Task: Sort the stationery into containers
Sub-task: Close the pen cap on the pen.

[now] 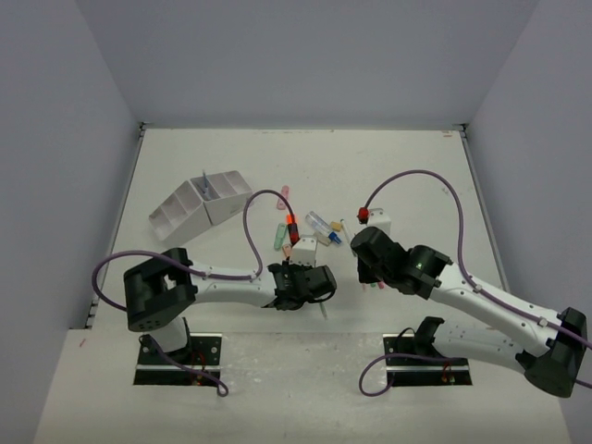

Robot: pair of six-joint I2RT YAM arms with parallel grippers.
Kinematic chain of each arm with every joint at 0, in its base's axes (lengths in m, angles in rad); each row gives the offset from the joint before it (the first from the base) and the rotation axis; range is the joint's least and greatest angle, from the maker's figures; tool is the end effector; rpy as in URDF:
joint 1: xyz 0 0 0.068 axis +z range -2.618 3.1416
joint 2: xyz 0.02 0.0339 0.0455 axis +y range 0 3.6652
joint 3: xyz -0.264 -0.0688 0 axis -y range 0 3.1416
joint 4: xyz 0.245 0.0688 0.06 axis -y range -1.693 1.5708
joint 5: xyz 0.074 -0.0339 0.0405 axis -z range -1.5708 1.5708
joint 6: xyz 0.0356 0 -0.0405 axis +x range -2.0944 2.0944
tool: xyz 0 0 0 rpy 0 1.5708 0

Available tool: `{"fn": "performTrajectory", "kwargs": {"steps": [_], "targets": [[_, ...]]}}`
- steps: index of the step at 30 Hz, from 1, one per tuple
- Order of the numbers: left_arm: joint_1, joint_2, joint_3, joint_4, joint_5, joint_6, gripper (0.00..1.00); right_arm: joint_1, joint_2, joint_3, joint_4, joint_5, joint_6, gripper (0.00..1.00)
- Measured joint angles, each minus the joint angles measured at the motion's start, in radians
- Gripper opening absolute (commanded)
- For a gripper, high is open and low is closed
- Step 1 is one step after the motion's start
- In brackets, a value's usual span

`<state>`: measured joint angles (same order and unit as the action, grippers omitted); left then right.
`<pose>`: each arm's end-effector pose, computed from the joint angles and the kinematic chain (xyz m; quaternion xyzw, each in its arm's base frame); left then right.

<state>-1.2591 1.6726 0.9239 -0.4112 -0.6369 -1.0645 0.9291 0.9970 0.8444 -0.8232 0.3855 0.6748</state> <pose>0.1147 -0.2868 0.1592 0.0268 0.9316 -0.0559 0.3583 0.1232 0.1425 0.2687 -0.0633 0.9379 0.0794 0.3317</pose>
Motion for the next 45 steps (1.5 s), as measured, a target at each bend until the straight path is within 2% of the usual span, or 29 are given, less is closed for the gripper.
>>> {"fn": "performTrajectory", "kwargs": {"steps": [9,12,17,19,24,27,32,35,39,43,45], "targets": [[0.0,0.039,0.003,0.0,0.001,-0.012,0.28,0.0,-0.01,-0.004,-0.001,0.0,0.0,0.0],[0.0,0.043,0.003,0.0,0.001,-0.018,0.18,0.0,-0.011,-0.004,-0.001,0.0,0.0,0.0],[-0.003,0.051,0.003,0.001,0.001,-0.024,0.12,0.0,-0.013,-0.007,-0.001,0.0,-0.001,0.0],[-0.008,0.051,0.001,0.001,0.001,-0.028,0.02,0.0,-0.019,-0.011,-0.002,0.0,-0.001,0.0],[-0.019,0.046,-0.007,0.002,-0.011,-0.054,0.0,0.0,-0.053,-0.015,-0.001,-0.005,-0.007,0.0],[-0.02,0.011,-0.03,-0.033,-0.021,-0.073,0.0,-0.001,-0.091,-0.041,0.052,-0.062,-0.042,0.0],[-0.02,-0.151,-0.041,-0.087,-0.08,-0.035,0.0,-0.001,-0.16,-0.167,0.268,-0.302,-0.087,0.0],[-0.017,-0.354,-0.044,0.007,-0.132,0.079,0.0,-0.001,-0.201,-0.268,0.46,-0.444,-0.089,0.0],[0.049,-0.607,-0.128,0.346,-0.133,0.242,0.0,-0.001,-0.281,-0.367,0.672,-0.576,-0.07,0.0],[0.199,-0.717,-0.223,0.639,-0.065,0.322,0.0,-0.001,-0.322,-0.371,0.797,-0.638,-0.051,0.0],[0.214,-0.725,-0.256,0.746,-0.018,0.346,0.0,0.0,-0.33,-0.371,0.842,-0.663,-0.043,0.0]]}}
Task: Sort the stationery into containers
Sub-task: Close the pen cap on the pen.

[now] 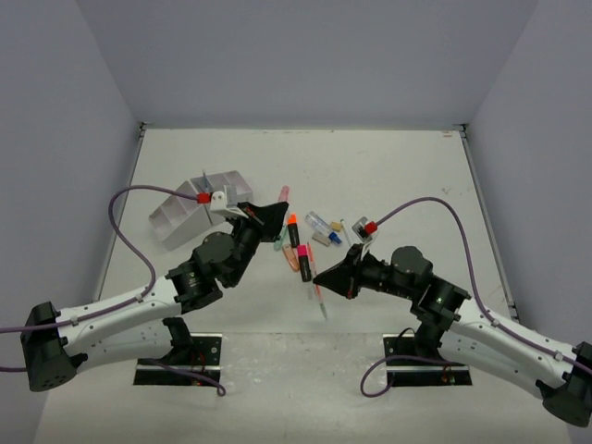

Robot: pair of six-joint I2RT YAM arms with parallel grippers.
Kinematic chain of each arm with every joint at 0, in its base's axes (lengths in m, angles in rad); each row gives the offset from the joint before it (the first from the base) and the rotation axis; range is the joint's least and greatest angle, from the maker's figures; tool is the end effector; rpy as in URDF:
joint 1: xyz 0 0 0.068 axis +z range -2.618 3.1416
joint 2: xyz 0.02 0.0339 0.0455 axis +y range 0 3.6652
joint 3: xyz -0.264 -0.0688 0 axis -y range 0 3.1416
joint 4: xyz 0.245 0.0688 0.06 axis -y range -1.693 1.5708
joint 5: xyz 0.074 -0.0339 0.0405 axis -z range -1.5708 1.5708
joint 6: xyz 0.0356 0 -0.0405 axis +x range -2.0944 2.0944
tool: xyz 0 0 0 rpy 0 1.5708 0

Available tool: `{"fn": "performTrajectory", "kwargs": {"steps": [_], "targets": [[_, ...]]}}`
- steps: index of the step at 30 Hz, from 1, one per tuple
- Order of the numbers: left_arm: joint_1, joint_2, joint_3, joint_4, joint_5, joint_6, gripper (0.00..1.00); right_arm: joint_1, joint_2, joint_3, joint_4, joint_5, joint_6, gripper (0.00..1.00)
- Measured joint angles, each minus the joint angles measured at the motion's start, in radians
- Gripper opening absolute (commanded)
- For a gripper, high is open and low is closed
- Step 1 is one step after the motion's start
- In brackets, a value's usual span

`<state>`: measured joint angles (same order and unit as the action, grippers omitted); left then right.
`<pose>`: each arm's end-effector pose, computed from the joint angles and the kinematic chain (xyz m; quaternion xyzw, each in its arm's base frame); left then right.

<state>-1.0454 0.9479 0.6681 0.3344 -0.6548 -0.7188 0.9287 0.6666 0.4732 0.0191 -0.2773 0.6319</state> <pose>0.1292 -0.1796 0.3235 -0.1246 0.6803 -0.3903 0.6077 0.0947 0.1428 0.2698 -0.2000 0.7371 0.5232 0.3780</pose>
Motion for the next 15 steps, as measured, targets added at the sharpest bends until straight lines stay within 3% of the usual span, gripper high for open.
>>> {"fn": "performTrajectory", "kwargs": {"steps": [6,15], "targets": [[-0.001,0.003,-0.032,0.179,0.119,0.023,0.0,0.0,-0.014,0.019,0.041,-0.008,0.007,0.0],[-0.001,0.004,-0.042,0.236,0.193,0.003,0.0,0.0,0.02,0.072,0.04,0.0,0.006,0.0]]}}
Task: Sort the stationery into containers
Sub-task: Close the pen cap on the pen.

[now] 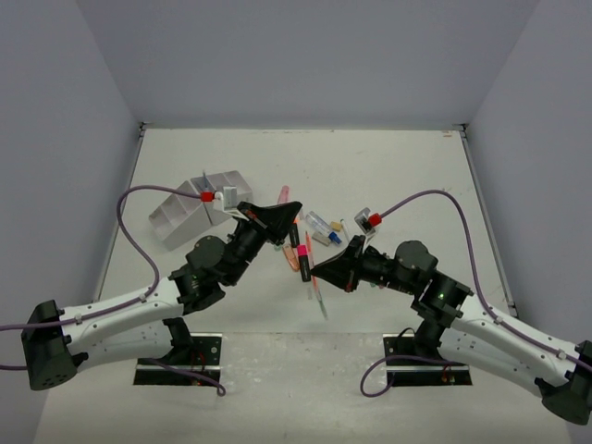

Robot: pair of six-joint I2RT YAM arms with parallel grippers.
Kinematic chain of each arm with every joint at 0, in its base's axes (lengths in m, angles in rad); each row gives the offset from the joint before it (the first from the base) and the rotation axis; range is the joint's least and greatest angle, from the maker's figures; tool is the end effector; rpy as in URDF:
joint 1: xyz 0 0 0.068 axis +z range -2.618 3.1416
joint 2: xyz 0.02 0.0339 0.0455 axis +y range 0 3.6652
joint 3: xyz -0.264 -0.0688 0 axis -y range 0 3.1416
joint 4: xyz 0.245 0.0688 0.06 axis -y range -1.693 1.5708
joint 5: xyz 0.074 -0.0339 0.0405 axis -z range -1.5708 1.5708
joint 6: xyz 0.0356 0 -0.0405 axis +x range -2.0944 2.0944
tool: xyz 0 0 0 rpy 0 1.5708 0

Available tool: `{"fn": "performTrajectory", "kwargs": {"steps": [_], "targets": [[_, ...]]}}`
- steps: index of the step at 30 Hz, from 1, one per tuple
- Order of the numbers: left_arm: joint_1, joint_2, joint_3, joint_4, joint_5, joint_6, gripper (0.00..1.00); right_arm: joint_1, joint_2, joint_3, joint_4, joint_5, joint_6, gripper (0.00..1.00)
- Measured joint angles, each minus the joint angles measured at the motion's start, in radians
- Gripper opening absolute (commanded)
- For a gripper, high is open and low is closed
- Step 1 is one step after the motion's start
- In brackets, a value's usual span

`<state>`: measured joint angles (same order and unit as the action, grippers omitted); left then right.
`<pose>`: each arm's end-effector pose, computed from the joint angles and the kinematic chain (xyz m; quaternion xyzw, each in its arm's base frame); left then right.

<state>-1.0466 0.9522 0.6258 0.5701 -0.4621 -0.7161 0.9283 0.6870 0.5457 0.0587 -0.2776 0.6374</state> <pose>0.1243 -0.1833 0.3324 -0.0793 0.6211 -0.5020 0.5966 0.0969 0.1458 0.2969 -0.1983 0.7073 0.5453 0.4037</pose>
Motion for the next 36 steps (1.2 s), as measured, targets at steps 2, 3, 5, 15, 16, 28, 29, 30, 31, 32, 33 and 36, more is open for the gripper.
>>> {"fn": "performTrajectory", "kwargs": {"steps": [2,3,5,15,16,28,29,30,31,32,33,36], "targets": [[0.0,0.007,0.0,0.004,0.015,-0.011,0.0,0.0,0.007,0.0,-0.004,0.005,-0.001,0.0],[0.0,0.011,0.0,0.005,0.02,-0.018,0.0,0.0,0.009,0.0,-0.009,0.012,-0.001,0.0],[0.0,0.017,-0.002,0.005,0.032,-0.028,0.0,0.0,0.013,0.001,-0.02,0.028,-0.002,0.0],[0.0,0.024,-0.017,0.011,0.071,-0.065,0.0,0.0,0.028,0.011,-0.044,0.066,-0.002,0.0],[0.0,0.026,-0.019,0.011,0.074,-0.068,0.0,0.0,0.028,0.011,-0.044,0.07,-0.002,0.0],[0.0,0.033,-0.036,0.02,0.09,-0.082,0.0,0.0,0.019,0.011,-0.058,0.099,-0.003,0.0],[0.0,0.033,-0.039,0.023,0.09,-0.082,0.0,0.0,0.017,0.012,-0.059,0.1,-0.003,0.0],[0.0,0.033,-0.042,0.027,0.09,-0.083,0.0,0.0,0.017,0.013,-0.06,0.1,-0.004,0.0],[0.0,0.033,-0.045,0.03,0.089,-0.084,0.0,0.0,0.017,0.014,-0.062,0.101,-0.004,0.0],[0.0,0.033,-0.047,0.032,0.089,-0.084,0.0,0.001,0.017,0.015,-0.064,0.101,-0.004,0.0],[0.0,0.033,-0.048,0.034,0.09,-0.085,0.0,0.001,0.017,0.016,-0.067,0.101,-0.004,0.0],[0.0,0.038,-0.048,0.041,0.1,-0.086,0.0,0.001,0.017,0.02,-0.072,0.105,-0.006,0.0]]}}
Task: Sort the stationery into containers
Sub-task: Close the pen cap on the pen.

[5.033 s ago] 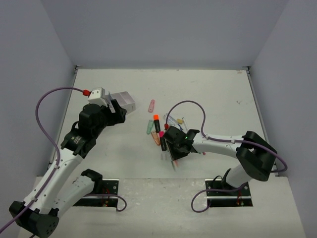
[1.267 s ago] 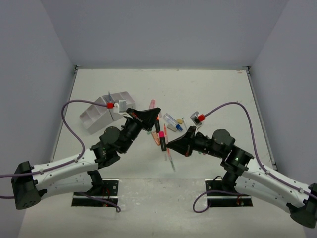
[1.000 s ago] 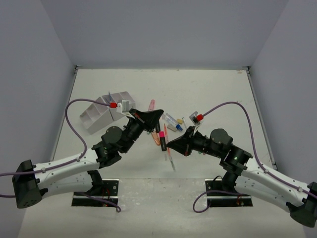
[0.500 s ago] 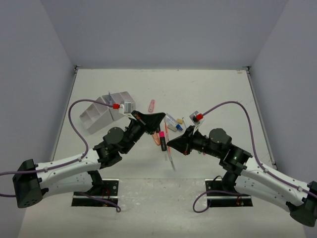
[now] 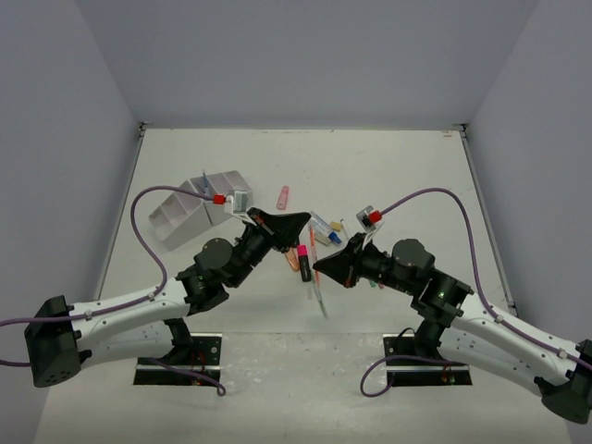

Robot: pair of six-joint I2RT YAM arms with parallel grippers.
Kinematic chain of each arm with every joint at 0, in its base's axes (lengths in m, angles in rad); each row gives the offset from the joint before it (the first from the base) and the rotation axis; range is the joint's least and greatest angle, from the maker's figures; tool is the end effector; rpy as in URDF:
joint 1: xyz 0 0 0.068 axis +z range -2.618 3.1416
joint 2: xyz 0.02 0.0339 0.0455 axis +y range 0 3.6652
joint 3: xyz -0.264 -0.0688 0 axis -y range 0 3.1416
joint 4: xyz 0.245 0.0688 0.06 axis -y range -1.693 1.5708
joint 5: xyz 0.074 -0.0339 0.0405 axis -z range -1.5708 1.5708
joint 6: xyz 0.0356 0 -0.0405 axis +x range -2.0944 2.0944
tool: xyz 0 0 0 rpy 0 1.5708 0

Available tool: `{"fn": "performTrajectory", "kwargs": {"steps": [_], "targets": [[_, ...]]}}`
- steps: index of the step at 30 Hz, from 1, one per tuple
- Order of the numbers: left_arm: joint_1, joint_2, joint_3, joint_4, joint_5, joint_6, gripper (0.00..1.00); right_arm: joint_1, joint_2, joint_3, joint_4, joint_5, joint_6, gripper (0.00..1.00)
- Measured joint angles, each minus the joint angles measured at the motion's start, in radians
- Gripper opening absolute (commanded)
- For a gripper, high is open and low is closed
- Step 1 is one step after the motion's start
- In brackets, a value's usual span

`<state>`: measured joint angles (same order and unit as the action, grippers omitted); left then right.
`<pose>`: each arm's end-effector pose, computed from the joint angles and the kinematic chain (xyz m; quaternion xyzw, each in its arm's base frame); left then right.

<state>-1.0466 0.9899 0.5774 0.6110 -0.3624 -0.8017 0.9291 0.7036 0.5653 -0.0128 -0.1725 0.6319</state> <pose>0.1254 -0.1918 0.3121 -0.0623 0.6356 -0.5386 0.5497 0.1013 0.1458 0.2935 -0.1674 0.7390 0.5033 0.4154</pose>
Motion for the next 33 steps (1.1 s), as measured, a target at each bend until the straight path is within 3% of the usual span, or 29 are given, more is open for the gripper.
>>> {"fn": "performTrajectory", "kwargs": {"steps": [11,12,15,18,19,22,23,27,29,30,31,33], "targets": [[0.003,0.015,-0.018,0.041,0.044,-0.049,0.0,0.0,0.007,0.049,-0.042,0.039,-0.034,0.0],[0.005,0.015,-0.02,0.045,0.044,-0.053,0.03,0.001,0.012,0.055,-0.048,0.046,-0.041,0.0],[0.007,0.015,-0.025,0.06,0.044,-0.055,0.34,0.003,0.026,0.072,-0.061,0.059,-0.065,0.0],[0.005,0.016,-0.035,0.045,0.061,-0.056,0.45,0.003,0.054,0.107,-0.061,0.066,-0.097,0.0],[0.003,0.016,-0.038,0.034,0.068,-0.057,0.43,0.0,0.068,0.123,-0.052,0.064,-0.105,0.0],[0.003,0.017,-0.039,0.014,0.08,-0.05,0.03,0.0,0.096,0.143,-0.028,0.049,-0.122,0.0],[0.003,0.017,-0.038,0.014,0.085,-0.044,0.0,-0.001,0.104,0.143,-0.026,0.048,-0.124,0.0],[0.003,0.017,-0.032,-0.008,0.099,-0.024,0.0,-0.004,0.116,0.137,-0.021,0.04,-0.128,0.03],[0.003,0.017,-0.032,-0.008,0.107,-0.017,0.0,-0.006,0.116,0.133,-0.012,0.03,-0.133,0.33],[0.003,0.017,-0.032,-0.008,0.111,-0.013,0.0,-0.007,0.116,0.13,-0.008,0.024,-0.136,0.34],[0.004,0.017,-0.032,-0.006,0.13,0.0,0.0,-0.009,0.116,0.129,-0.008,0.016,-0.136,0.43],[0.004,0.018,-0.032,0.003,0.157,0.01,0.0,-0.007,0.128,0.129,0.018,-0.03,-0.152,0.3]]}}
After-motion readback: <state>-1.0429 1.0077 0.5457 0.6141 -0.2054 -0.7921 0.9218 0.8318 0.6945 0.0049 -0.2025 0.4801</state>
